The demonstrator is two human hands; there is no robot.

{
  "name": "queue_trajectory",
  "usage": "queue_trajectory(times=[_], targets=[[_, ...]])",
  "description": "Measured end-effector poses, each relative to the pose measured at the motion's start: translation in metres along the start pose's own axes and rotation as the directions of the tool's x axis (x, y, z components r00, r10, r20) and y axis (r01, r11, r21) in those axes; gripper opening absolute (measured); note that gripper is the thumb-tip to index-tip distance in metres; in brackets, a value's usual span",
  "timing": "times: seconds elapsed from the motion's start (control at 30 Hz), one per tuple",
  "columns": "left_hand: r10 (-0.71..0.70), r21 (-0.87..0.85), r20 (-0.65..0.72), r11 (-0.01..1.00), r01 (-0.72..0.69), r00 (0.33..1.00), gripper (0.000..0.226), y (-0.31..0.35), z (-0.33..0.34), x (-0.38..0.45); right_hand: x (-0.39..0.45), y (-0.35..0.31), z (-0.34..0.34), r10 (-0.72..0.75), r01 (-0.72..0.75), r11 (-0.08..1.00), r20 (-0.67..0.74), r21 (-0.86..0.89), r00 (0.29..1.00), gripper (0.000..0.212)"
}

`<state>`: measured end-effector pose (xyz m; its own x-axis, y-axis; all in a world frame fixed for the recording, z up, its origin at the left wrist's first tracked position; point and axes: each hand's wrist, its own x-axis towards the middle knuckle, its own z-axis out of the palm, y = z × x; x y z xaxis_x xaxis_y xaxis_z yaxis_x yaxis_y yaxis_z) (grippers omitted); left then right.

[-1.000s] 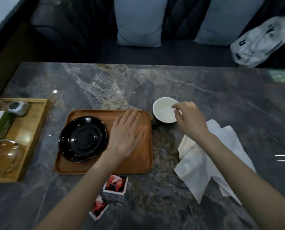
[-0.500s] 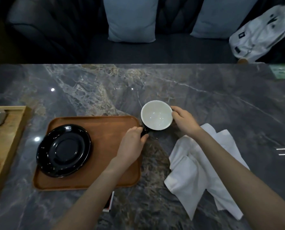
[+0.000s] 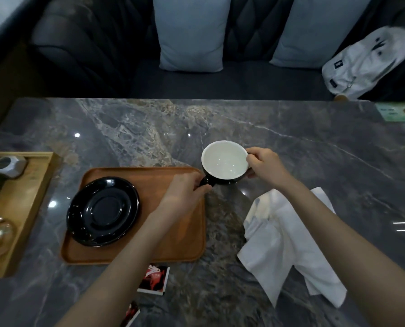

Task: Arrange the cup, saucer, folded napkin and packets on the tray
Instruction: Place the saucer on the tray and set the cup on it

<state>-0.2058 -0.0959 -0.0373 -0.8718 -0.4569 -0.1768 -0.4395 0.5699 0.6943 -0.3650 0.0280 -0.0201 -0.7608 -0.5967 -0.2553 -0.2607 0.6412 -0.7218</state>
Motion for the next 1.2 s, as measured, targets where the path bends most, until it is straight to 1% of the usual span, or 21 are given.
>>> queue_trajectory(times=[0.13, 0.27, 0.37, 0.43, 0.53, 0.7, 0.77, 0.87, 0.97, 1.2], targets=[[0.077, -0.007, -0.085, 0.997, -0.078, 0.993, 0.02, 0.002, -0.033, -0.018, -0.014, -0.033, -0.002, -0.077, 0.073, 0.995, 0.051, 0.066, 0.996, 0.031], [0.06, 0.029, -0.156, 0.998, -0.057, 0.986, 0.021, -0.006, -0.064, -0.044, -0.03, -0.065, 0.009, -0.148, 0.134, 0.979, 0.086, 0.154, 0.985, 0.027], [0.064, 0.041, -0.216, 0.998, -0.057, 0.974, 0.026, -0.021, -0.084, -0.065, -0.038, -0.085, 0.026, -0.173, 0.138, 0.961, 0.133, 0.24, 0.976, 0.027], [0.034, 0.088, -0.23, 0.996, -0.014, 0.973, 0.02, -0.036, -0.096, -0.077, -0.041, -0.097, 0.042, -0.186, 0.141, 0.957, 0.163, 0.255, 0.969, 0.028], [-0.044, 0.118, -0.266, 0.99, 0.078, 0.963, 0.019, -0.06, -0.11, -0.094, -0.044, -0.112, 0.071, -0.236, 0.178, 0.947, 0.205, 0.266, 0.95, 0.027], [-0.132, 0.061, -0.291, 0.986, 0.156, 0.947, 0.018, -0.101, -0.124, -0.123, -0.043, -0.126, 0.121, -0.291, 0.235, 0.943, 0.245, 0.234, 0.925, 0.028], [-0.164, 0.059, -0.288, 0.98, 0.188, 0.944, 0.018, -0.116, -0.125, -0.131, -0.043, -0.128, 0.142, -0.292, 0.213, 0.937, 0.282, 0.278, 0.914, 0.031], [-0.208, 0.043, -0.274, 0.973, 0.229, 0.939, 0.018, -0.133, -0.128, -0.14, -0.043, -0.127, 0.172, -0.259, 0.138, 0.931, 0.346, 0.338, 0.902, 0.031], [-0.238, 0.035, -0.236, 0.967, 0.253, 0.942, 0.02, -0.147, -0.127, -0.145, -0.042, -0.123, 0.194, -0.203, 0.09, 0.949, 0.368, 0.301, 0.907, 0.034], [-0.303, -0.001, -0.204, 0.951, 0.31, 0.931, 0.022, -0.164, -0.12, -0.146, -0.039, -0.114, 0.22, -0.151, 0.043, 0.96, 0.385, 0.276, 0.91, 0.035]])
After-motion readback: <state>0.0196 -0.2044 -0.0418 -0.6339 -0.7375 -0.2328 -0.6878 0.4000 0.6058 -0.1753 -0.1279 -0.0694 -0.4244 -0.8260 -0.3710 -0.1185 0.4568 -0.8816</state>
